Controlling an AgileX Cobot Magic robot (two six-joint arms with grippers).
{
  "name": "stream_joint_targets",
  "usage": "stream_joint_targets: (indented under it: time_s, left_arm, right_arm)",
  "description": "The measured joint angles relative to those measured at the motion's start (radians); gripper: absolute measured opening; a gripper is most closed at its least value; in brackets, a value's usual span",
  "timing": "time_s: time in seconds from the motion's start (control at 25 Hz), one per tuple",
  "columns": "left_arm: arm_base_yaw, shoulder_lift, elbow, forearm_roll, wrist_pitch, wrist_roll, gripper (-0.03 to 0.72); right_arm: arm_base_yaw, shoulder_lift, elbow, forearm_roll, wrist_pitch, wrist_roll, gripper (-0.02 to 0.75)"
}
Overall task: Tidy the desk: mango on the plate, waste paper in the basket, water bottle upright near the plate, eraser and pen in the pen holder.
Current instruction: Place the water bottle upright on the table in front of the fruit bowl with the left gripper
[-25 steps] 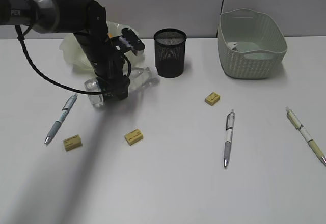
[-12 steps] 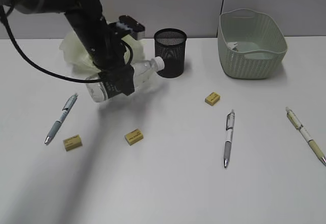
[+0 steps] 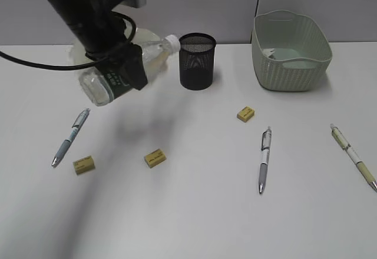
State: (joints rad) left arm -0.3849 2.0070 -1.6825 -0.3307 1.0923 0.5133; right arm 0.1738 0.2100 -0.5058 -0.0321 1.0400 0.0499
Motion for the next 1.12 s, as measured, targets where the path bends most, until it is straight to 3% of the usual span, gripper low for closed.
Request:
stream_joint_targets:
  time_s: [0.4,0.64,0.92,1.12]
  left_arm:
    - [0.143,-0.392,0.478,-0.077,-0.38,-0.006,0.486]
    - [0.153,-0.569,0.708,-0.13,-0.779,-0.006,0.486]
    - [0.153,-0.609,0.952,-0.259,-1.224,-0.006,0.486]
    - [0.153,-0.595,1.033,-0.297,-1.509,-0.056,0.486]
  right_arm:
    - [0.0,0.0,0.0,0.0,0.0,0.0,0.583]
    - [0.0,0.0,0.0,0.0,0.0,-0.001,0.583]
    - [0.0,0.0,0.0,0.0,0.0,-0.001,0.583]
    - [0.0,0.0,0.0,0.0,0.0,-0.001,0.583]
